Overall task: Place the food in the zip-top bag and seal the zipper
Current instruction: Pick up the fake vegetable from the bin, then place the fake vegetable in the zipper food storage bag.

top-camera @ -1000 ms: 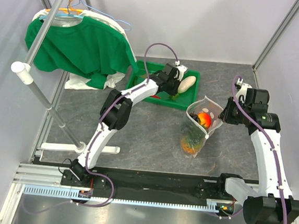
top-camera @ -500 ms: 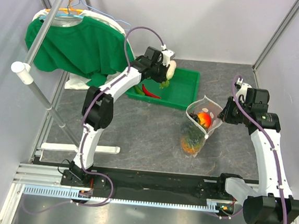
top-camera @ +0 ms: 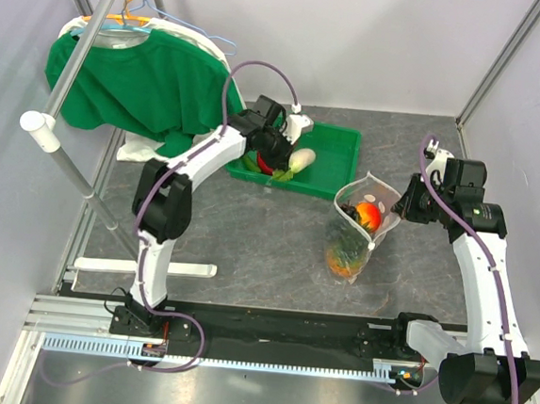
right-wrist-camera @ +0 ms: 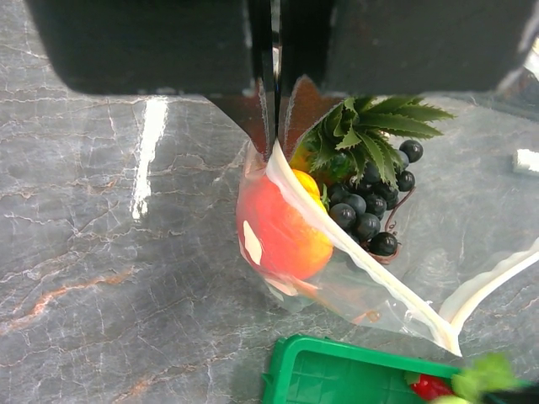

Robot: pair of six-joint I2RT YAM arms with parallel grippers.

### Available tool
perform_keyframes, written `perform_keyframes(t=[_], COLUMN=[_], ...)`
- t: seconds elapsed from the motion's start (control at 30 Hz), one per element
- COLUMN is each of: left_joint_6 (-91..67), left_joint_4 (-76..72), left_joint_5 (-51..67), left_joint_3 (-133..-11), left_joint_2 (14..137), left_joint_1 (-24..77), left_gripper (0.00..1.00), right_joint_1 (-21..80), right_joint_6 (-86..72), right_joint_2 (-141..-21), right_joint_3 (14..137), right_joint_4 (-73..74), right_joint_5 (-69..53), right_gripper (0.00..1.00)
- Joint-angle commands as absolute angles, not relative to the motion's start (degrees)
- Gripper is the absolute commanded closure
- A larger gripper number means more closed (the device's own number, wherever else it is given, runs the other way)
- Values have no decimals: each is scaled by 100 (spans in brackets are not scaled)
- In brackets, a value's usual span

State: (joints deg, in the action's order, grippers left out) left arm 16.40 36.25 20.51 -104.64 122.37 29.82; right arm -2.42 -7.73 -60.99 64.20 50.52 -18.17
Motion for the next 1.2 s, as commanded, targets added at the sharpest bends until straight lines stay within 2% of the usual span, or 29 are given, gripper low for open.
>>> perform_keyframes(t=[0.0,0.23,0.43,0.6,0.8,0.93,1.17], left_joint_6=[1635,1055,361,-156,-211,-167,-1167], left_joint_4=[3550,4315,4903,5466,6142,6512,6145], left_joint_5=[2925,3752,4780,6001,6775,6707,5426], left_joint_3=[-10731,-11118,-10934,-10539,-10477,-10433,-10837], left_joint_2=[10831,9810,9010,8675,8824,9026,9720], left_joint_1=[2962,3041,3129,3146,3401,3805,4271], left_gripper=[98,98,98,98,98,98,98], right_joint_1=[-255,-255,-141,113,316,343,351], right_joint_6=[-852,-1282,-1845,-2039,-2092,-2030,-1995], right_joint_2=[-6108,-5994,-6064,-6187,-6188,-6170,-6152], right_joint_3=[6627,6601,6530,6557,6443,6442,6434], right_joint_4=[4755,4255,3657,3463,3349,3384,3401], right_joint_5=[-2047,-2566,-3102,-3120,-3006,-2953,-2909], right_gripper=[100,100,100,100,100,100,100])
